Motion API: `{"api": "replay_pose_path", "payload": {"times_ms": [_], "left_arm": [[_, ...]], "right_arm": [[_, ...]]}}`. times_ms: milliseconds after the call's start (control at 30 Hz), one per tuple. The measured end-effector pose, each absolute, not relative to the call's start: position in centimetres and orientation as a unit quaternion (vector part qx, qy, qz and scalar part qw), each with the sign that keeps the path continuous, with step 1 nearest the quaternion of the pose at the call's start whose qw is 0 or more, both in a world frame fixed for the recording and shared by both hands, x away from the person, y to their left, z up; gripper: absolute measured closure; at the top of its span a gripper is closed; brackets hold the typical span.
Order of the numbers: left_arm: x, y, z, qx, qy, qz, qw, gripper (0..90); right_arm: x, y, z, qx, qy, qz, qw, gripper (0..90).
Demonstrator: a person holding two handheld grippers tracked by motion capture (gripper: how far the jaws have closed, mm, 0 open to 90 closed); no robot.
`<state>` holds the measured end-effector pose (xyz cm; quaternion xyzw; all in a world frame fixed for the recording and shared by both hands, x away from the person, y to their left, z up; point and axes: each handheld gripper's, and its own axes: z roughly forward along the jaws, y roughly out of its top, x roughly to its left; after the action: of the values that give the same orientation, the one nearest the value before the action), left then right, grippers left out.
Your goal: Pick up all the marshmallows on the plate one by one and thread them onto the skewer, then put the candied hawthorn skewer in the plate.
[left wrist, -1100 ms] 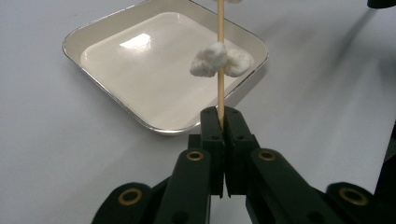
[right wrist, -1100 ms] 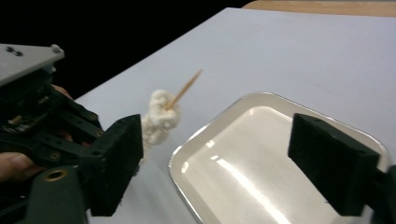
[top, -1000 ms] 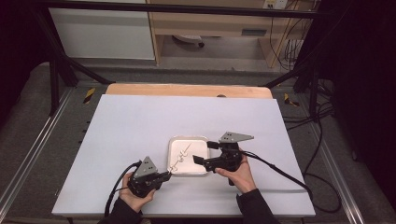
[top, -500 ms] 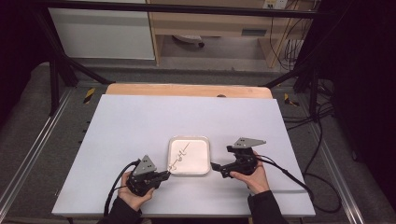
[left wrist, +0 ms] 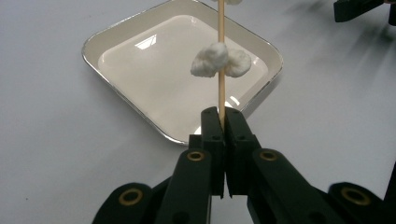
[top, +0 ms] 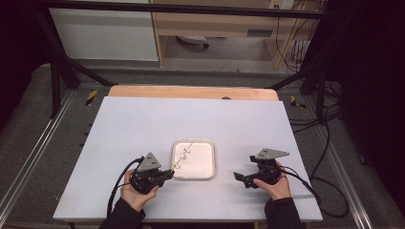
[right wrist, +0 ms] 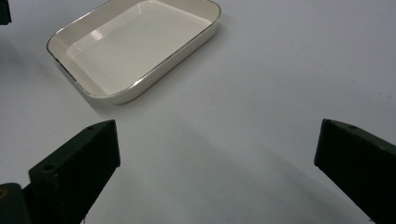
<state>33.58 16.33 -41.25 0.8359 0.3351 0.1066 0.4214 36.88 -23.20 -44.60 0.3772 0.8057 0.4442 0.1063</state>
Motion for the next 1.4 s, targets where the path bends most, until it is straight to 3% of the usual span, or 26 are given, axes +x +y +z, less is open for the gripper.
{"api": "replay_pose_path", "payload": {"times_ms": [633, 1400], "left_arm": [[36.6, 14.4, -40.4, 0.836, 0.355, 0.106, 0.406, 88.1], [38.0, 11.7, -43.0, 0.855, 0.374, 0.108, 0.342, 88.1]], "right_arm": [[36.0, -25.4, -45.6, 0.389, 0.803, 0.436, 0.119, 1.1], [35.7, -25.6, -45.7, 0.388, 0.803, 0.438, 0.116, 1.3]]}}
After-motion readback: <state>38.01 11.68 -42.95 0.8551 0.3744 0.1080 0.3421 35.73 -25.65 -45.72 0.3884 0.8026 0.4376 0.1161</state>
